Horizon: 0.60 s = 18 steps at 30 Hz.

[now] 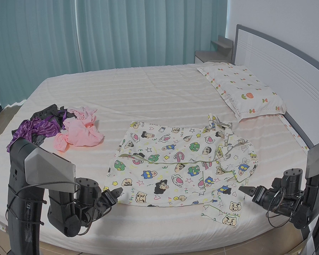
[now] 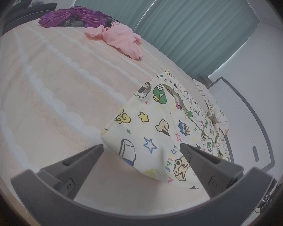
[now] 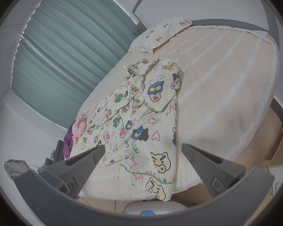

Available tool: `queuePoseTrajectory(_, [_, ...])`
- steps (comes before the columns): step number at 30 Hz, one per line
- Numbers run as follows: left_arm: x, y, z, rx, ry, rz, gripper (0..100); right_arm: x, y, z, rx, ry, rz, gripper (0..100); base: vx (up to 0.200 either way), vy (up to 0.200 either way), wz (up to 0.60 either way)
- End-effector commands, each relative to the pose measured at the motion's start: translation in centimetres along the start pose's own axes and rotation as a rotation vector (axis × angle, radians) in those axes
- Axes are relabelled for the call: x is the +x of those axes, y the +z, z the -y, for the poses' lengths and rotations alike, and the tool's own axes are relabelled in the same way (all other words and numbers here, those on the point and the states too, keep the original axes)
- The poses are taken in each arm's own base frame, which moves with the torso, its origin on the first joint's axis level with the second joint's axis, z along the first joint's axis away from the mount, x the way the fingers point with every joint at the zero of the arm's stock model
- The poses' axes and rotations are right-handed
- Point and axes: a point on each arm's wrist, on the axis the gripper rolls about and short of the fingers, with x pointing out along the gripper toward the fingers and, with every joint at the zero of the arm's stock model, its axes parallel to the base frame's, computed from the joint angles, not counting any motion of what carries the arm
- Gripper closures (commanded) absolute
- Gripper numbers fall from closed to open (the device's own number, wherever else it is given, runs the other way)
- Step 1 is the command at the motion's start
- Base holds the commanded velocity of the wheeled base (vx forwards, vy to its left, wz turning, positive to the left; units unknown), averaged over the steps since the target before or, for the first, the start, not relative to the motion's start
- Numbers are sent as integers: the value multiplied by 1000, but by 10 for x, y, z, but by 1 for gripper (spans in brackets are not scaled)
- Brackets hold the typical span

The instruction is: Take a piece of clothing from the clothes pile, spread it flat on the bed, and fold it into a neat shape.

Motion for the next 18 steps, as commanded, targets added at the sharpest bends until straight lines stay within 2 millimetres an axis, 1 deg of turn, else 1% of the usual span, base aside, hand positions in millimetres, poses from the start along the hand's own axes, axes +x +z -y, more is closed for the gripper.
queuePoseTrajectory(1, [10, 2, 4, -2, -1, 18, 0, -1, -6, 1, -6, -10, -27, 0, 0, 0, 0])
queuePoseTrajectory(3, [16, 4, 6, -2, 17, 33, 0, 0, -7, 1, -6, -14, -32, 0, 0, 0, 0])
queuePoseTrajectory(4, [16, 4, 6, -1, 27, 36, 100, 1, -8, 2, -7, -18, -37, 0, 0, 0, 0])
queuePoseTrajectory(11, [11, -2, 4, 11, 55, 26, 100, 13, -30, 8, -39, -70, -135, 0, 0, 0, 0])
queuePoseTrajectory(16, [10, 0, 3, 1, 105, 88, 100, 20, -49, 9, -82, -123, -189, 0, 0, 0, 0])
queuePoseTrajectory(18, [10, 0, 2, -1, 107, 90, 100, 20, -50, 9, -84, -124, -191, 0, 0, 0, 0])
